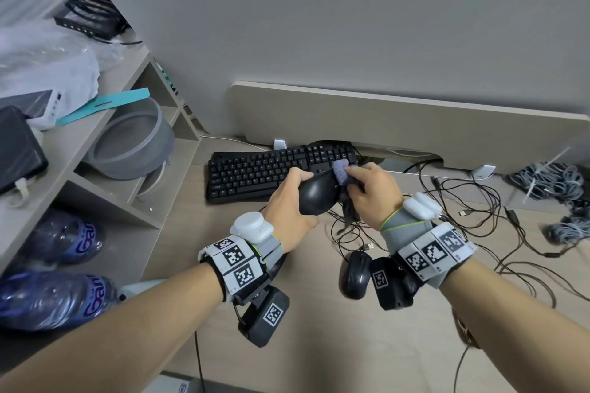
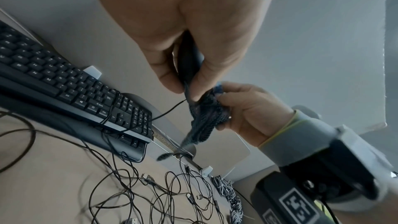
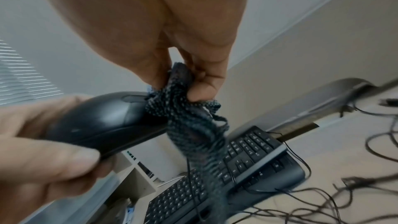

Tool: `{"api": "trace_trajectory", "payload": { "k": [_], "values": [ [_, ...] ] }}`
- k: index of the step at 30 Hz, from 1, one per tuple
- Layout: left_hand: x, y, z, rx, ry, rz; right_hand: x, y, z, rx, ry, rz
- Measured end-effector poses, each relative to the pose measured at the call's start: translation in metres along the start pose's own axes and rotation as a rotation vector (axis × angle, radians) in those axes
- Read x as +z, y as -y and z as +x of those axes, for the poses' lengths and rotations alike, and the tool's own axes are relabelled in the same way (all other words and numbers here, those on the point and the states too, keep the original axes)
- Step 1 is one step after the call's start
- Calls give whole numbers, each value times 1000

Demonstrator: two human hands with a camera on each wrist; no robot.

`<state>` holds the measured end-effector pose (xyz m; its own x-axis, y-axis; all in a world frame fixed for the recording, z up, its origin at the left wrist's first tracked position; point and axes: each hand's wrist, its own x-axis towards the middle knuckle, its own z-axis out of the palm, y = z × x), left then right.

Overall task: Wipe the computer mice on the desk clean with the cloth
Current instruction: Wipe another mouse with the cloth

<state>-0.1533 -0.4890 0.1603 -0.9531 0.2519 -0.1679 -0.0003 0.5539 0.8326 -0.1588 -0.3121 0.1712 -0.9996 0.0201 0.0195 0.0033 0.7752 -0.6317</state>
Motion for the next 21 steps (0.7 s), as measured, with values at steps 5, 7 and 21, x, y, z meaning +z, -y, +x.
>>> {"api": "trace_trajectory", "payload": {
  "k": [5,7,21],
  "values": [
    [-3,-1,4,-18,-35,-48,5,20,-18,-169,1,75],
    [-4,0,3,-24,-25,-54,4,15,-14,-149,3,86],
    [2,0,4,-49,-7,-206,6,15,-20,-196,-58,174]
  ]
}}
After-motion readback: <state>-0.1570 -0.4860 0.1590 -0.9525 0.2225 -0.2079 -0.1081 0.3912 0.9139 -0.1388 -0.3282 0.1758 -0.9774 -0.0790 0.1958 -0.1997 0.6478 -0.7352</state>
